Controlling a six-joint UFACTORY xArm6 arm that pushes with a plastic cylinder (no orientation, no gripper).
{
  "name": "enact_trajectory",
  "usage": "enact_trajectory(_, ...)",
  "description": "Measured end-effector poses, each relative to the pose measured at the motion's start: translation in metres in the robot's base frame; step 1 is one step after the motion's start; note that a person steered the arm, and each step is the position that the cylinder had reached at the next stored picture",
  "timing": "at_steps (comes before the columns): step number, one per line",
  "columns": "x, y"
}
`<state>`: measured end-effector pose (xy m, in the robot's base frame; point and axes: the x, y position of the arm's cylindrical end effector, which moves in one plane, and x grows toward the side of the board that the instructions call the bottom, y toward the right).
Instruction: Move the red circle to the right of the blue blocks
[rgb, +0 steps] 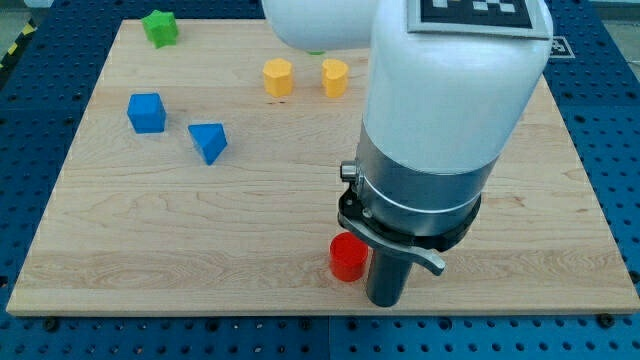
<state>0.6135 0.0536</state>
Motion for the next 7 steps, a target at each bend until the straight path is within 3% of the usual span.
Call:
enact_trajectory(2,-0.005,-0.007)
enact_trajectory(7,-0.086,-0.101)
